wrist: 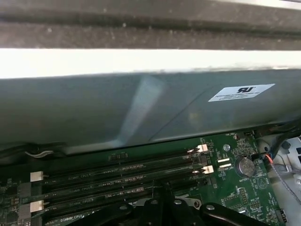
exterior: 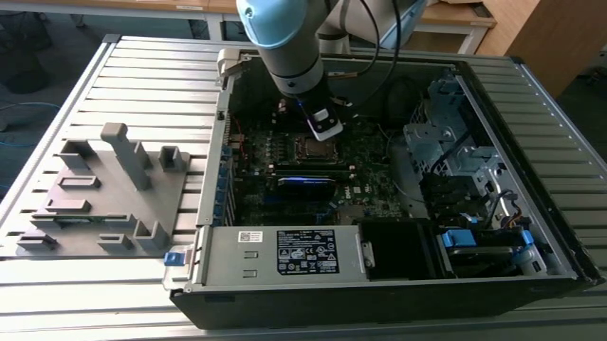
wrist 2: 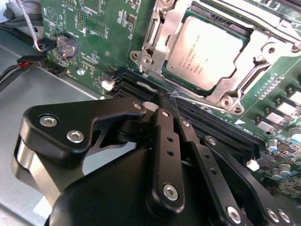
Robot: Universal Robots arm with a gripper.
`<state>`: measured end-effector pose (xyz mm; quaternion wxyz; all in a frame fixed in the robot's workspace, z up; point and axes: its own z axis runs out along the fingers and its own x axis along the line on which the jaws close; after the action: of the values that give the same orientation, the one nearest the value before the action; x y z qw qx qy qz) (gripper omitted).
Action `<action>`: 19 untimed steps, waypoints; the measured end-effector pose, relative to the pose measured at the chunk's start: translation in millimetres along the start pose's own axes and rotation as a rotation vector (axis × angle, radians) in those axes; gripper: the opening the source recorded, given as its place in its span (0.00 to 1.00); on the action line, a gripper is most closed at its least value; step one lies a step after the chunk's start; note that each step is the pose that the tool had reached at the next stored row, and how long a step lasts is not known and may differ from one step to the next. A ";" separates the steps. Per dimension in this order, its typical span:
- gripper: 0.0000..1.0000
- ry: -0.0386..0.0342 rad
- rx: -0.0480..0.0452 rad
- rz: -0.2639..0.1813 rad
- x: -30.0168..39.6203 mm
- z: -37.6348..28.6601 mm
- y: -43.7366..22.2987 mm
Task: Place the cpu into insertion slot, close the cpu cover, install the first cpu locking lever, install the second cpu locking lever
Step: 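Install the first cpu locking lever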
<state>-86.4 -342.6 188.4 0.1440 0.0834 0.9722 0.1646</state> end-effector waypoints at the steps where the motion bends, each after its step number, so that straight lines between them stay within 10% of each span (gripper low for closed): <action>1: 0.10 -0.0014 -0.0001 -0.001 0.1 0.2 -0.1; 19: 0.10 -0.0470 -0.0028 -0.017 1.7 5.5 -1.9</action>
<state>-86.6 -342.4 182.3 0.1683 0.0787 0.9690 0.1627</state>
